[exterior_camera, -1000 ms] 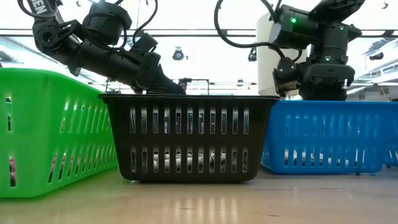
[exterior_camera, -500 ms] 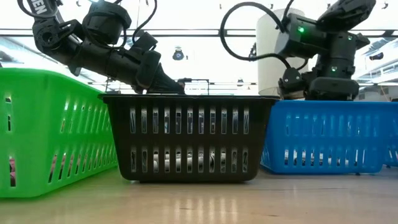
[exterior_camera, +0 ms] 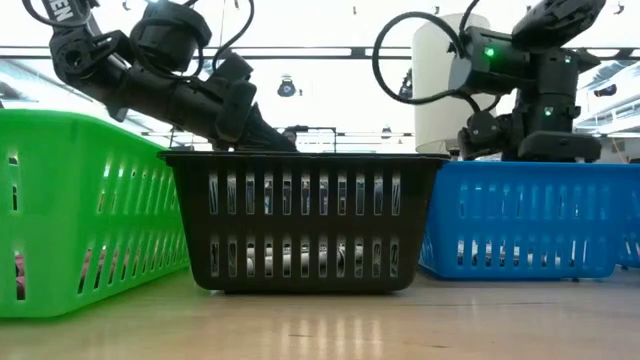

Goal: Sort crayons
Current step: Put the pink crayon into the right blue bin

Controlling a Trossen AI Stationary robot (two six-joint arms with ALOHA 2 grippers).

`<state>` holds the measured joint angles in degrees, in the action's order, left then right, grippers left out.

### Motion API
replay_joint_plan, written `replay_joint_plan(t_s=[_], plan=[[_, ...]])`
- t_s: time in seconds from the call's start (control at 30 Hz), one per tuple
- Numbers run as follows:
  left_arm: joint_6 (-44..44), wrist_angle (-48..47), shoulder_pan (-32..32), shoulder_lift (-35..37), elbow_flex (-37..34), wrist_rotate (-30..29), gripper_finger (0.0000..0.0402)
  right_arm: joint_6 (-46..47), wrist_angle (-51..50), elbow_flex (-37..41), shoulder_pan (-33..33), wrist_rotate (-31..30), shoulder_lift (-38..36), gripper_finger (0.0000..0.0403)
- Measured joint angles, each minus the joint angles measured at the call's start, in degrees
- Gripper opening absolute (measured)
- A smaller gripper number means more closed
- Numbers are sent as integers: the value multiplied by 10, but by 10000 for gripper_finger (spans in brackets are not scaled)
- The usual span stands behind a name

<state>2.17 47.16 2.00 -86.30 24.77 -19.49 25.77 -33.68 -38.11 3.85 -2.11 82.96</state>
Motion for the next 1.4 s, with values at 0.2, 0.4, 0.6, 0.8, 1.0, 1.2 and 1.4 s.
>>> replay_joint_plan(t_s=[0.2, 0.4, 0.6, 0.8, 1.0, 1.2, 1.4], plan=[[-12, 1, -17, 0, 0, 0, 142, -20, -26, 0, -6, -16, -46, 191], [-34, -3, -34, 1, 12, 0, 142, -23, -32, -1, -6, -33, -86, 191], [-44, -75, -35, 1, 45, 0, 142, -14, -22, 30, -6, -34, -104, 191], [-68, -173, -35, 1, 90, 0, 142, -6, -24, 55, -12, -87, -134, 191], [-97, -251, -35, 1, 148, 0, 142, 8, 7, 76, -61, -106, -133, 191], [-135, -272, -35, 1, 175, 0, 142, 10, 9, 78, -121, -145, -88, 178], [-148, -289, -34, 1, 175, 0, 142, -16, 29, 73, -158, -106, -39, 165]])
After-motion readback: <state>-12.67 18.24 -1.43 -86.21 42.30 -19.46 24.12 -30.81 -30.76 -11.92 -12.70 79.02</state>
